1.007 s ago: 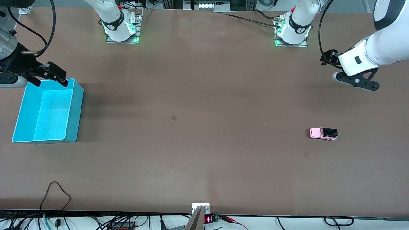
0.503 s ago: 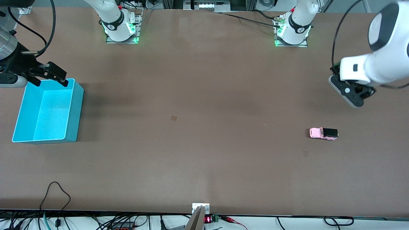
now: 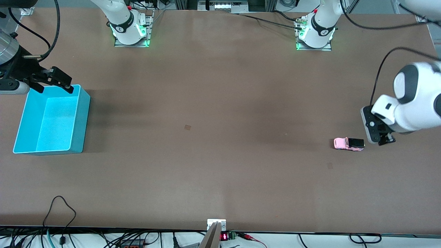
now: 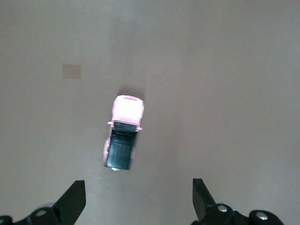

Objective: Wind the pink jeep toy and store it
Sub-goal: 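Lower the open left gripper over the pink toy jeep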

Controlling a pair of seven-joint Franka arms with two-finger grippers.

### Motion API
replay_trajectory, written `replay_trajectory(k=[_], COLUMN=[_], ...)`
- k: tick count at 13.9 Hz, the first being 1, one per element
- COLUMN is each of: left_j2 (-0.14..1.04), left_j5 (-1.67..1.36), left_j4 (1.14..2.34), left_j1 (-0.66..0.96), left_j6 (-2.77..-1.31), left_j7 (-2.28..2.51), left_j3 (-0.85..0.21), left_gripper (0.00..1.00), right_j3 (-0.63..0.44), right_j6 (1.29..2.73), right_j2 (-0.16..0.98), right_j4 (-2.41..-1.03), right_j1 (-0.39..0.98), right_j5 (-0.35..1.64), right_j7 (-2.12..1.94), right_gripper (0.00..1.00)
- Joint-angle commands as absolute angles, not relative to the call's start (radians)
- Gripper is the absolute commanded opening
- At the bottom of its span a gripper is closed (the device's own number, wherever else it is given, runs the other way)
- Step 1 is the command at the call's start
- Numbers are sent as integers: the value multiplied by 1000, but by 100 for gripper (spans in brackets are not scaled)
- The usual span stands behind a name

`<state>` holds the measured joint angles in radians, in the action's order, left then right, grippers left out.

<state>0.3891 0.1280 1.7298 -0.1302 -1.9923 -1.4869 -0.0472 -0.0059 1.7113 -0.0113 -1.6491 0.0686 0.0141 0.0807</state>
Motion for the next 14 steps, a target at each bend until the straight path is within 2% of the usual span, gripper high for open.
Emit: replay_trajectory(k=[1,5,12,14], left_j2=[457,514,563,563], left_j5=[178,181,183,183], left_j4=[1727,1789,1839,1871], left_j1=[-152,-163,-178,-183], left_j6=[-2125,-2298,-2370,-2410], left_j7=[-1621,-1640,-1675,-1678], left_j3=[-45,-46,-48,-49], left_gripper=[100,100,100,95], right_j3=[-5,-6,-5,-5], right_j6=[1715,1715,1713,1713], right_j2=[-37,-37,-37,-37], right_j4=[-1672,-1672,-1672,-1671], right_j1=[69,69,69,67], right_j5=[18,18,18,18], right_j7=[91,92,91,91], right_gripper=[100,100,100,100])
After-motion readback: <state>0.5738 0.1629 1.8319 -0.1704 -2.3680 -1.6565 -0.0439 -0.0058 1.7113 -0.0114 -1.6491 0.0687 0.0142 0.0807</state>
